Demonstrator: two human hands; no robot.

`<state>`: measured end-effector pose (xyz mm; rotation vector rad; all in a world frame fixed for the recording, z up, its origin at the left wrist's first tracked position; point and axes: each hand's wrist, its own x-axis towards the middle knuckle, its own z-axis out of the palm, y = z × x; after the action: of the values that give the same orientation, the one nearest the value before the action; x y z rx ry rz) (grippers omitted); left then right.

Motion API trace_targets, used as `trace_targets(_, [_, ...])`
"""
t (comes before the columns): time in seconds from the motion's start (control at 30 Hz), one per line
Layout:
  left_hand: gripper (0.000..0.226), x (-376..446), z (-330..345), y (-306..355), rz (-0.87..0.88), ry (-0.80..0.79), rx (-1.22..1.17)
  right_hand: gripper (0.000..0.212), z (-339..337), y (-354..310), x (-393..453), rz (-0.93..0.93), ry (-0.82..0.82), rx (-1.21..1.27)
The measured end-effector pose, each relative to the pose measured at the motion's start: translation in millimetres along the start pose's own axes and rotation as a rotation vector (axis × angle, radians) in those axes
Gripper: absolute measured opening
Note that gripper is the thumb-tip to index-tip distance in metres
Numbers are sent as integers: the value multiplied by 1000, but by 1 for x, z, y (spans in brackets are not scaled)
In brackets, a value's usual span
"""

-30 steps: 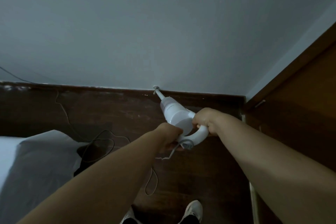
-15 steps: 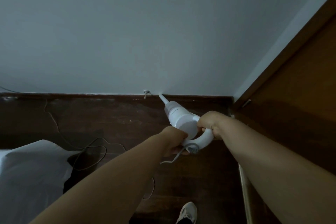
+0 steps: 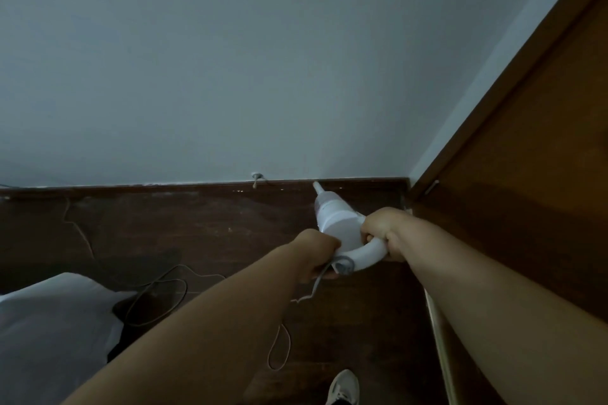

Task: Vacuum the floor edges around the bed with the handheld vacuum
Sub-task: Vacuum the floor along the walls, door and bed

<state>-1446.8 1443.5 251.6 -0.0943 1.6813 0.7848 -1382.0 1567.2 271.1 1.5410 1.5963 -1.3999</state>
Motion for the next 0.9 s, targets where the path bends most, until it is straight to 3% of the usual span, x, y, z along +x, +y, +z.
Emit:
trace_targets(0.3, [36, -6, -73, -51, 37, 26, 67, 44, 88, -9, -31, 73, -13, 149])
trace_targets(0.73, [39, -40, -371, -145, 36, 45, 224, 45, 365, -128, -96, 112, -64, 343])
trace_targets(0.9, [39, -50, -437, -148, 43, 63, 291, 49, 420, -158, -113, 65, -63, 492])
